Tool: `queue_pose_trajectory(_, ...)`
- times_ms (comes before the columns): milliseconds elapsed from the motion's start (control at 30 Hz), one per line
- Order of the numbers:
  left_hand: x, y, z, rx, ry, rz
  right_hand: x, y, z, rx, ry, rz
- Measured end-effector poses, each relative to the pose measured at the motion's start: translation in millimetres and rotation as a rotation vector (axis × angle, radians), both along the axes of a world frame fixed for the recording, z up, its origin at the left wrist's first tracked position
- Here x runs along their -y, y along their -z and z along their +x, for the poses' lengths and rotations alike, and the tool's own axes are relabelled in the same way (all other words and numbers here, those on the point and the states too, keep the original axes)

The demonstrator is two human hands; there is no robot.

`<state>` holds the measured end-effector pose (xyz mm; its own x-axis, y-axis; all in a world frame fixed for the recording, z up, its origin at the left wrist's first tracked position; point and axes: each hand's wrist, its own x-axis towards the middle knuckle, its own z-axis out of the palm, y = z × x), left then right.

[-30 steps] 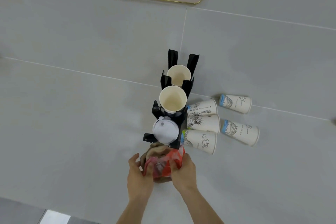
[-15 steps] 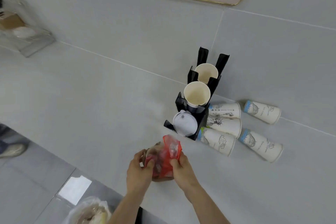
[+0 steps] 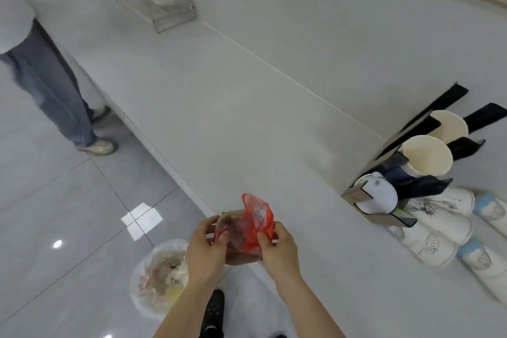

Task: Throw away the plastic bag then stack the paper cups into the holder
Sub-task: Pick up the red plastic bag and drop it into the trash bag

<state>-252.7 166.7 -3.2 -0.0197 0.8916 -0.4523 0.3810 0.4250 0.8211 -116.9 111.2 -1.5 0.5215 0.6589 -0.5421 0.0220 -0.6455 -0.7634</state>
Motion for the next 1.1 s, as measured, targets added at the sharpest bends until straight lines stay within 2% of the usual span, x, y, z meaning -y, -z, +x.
queue_pose_trajectory(200, -22, 27, -92, -0.006, -0.193, -0.044, -44, 21, -92, 0.006, -0.171, -0.054)
queue_pose_trajectory(467, -21, 78, -181, -0.031, -0.206, -0.206, -67, 71, -176, -0.163, -0.336, -0.273)
queue_pose_trajectory(600, -26, 93, -205, -0.145, -0.212, -0.269, -79, 80, -199, -0.253, -0.406, -0.317)
queue_pose_trajectory(700, -32, 101, -221, -0.35, -0.179, -0.259, -82, 83, -201, -0.085, -0.537, -0.41)
queue_pose_trajectory(833, -45, 97, -229, -0.492, -0.096, -0.163, -84, 81, -191, 0.192, -0.788, -0.413)
queue_pose_trajectory(967, -64, 93, -216, -0.571, 0.091, -0.005, -96, 65, -177, 0.472, -0.952, -0.303)
queue_pose_trajectory(1100, -88, 73, -195, -0.647, 0.254, 0.188, -111, 37, -161, 0.693, -0.984, -0.148)
